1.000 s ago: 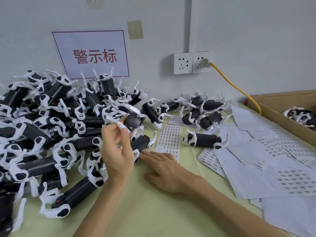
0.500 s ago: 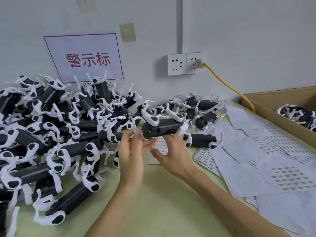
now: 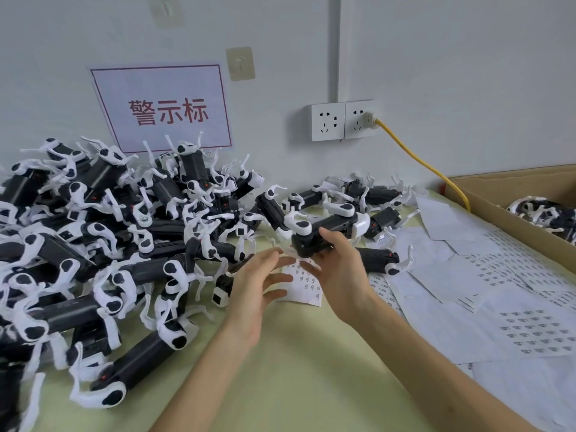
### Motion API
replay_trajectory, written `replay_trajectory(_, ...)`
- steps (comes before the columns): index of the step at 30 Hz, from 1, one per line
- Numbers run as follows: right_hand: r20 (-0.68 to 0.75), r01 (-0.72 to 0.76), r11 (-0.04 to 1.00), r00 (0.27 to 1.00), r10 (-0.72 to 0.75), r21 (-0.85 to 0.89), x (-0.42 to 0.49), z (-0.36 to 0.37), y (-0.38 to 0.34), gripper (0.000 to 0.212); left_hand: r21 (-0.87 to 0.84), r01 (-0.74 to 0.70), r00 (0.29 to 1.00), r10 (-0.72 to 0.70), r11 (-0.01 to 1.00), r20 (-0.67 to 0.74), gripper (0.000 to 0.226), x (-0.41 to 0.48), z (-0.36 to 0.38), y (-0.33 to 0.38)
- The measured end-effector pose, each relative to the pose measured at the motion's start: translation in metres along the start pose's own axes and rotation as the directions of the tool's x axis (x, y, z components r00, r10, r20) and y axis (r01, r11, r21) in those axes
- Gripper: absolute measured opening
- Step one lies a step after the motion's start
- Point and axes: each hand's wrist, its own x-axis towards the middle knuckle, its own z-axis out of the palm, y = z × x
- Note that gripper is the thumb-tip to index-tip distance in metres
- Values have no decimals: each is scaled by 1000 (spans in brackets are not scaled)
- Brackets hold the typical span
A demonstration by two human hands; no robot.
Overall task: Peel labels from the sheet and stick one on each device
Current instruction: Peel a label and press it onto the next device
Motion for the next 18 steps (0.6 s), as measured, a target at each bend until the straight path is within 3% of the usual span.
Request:
replay_trajectory(4, -153, 28, 1000, 988, -28, 3, 4, -6, -4, 19, -105, -46, 992, 34, 993, -118, 25, 4, -6, 4)
replay_trajectory(7, -56, -27, 999, 998, 26, -27, 5, -7, -8, 40, -88, -29, 998, 24, 996, -51, 37, 5, -10, 8)
replay_trajectory(12, 89, -97, 972, 989, 119, -216, 1, -2, -3, 45, 72, 42, 991, -51, 997, 127, 58, -1, -1, 8)
replay_trajectory(14, 130, -106, 959, 981, 144, -261, -3, 2, -1, 43, 56, 75, 978, -85, 996, 192, 63, -3, 2, 8)
replay_trajectory(18, 198, -60, 943, 972, 130, -327, -8, 6, 1, 42, -1, 104, 979, -102, 995, 178, 66, -3, 2, 4)
